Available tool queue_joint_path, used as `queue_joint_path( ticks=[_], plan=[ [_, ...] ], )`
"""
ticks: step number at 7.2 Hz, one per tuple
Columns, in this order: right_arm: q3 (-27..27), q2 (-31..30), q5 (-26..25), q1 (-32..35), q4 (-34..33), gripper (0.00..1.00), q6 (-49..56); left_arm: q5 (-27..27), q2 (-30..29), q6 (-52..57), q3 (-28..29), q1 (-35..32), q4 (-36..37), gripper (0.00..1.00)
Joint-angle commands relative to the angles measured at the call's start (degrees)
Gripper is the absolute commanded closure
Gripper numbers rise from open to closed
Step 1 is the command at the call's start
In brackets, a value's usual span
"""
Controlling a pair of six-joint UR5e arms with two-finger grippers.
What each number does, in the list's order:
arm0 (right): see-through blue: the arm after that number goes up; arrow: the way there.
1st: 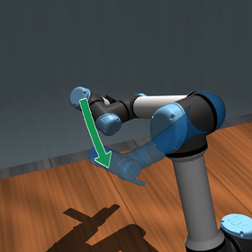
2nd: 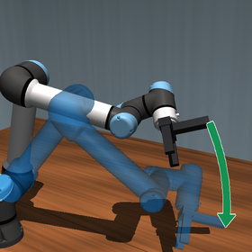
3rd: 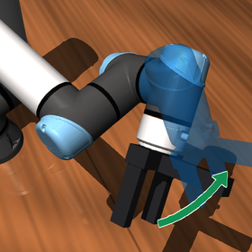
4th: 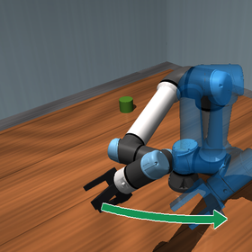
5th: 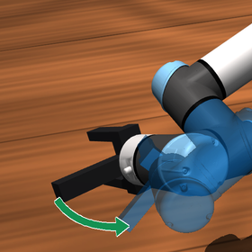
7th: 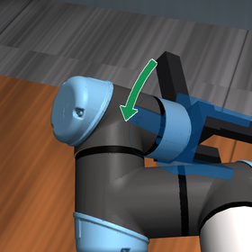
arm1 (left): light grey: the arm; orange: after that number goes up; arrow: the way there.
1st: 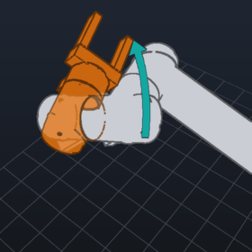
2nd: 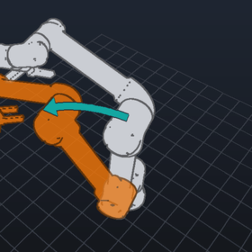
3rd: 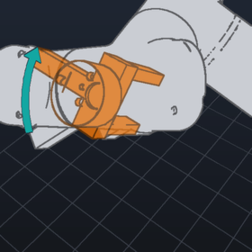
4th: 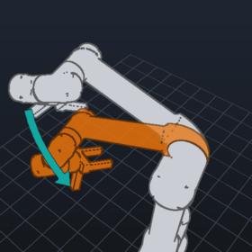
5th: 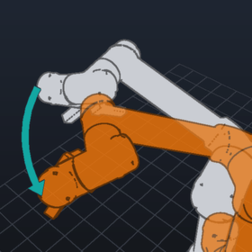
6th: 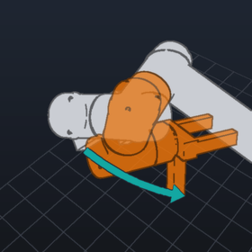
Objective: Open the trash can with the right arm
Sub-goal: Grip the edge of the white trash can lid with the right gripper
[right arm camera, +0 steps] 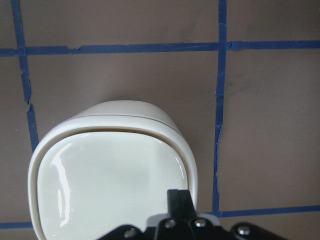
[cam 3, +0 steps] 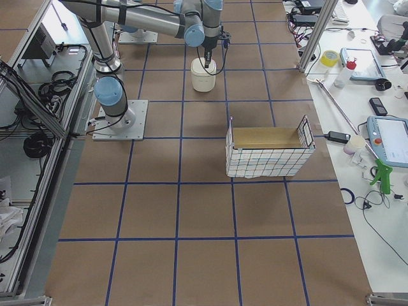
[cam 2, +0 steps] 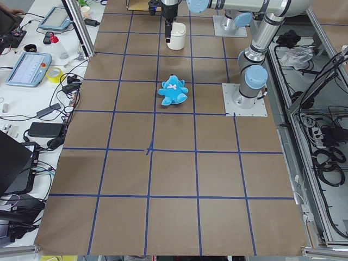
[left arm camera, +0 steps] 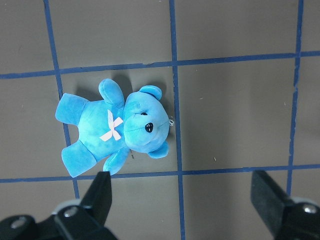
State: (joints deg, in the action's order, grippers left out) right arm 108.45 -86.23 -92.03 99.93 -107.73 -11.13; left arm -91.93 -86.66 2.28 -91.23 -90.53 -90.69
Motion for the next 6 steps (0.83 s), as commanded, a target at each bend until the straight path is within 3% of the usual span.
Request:
queue_joint_path(
  ticks=[1,6],
  plan=[
    [0.9,1.1,0.3,0.0,-0.9,1.00,0.1,0.0,0.0,0.0,0.0,0.0,0.0,0.00],
    [1.7,1.2,0.4,0.1,-1.5,1.00,0.2,0.0,0.0,0.0,0.0,0.0,0.0,0.00]
  ],
)
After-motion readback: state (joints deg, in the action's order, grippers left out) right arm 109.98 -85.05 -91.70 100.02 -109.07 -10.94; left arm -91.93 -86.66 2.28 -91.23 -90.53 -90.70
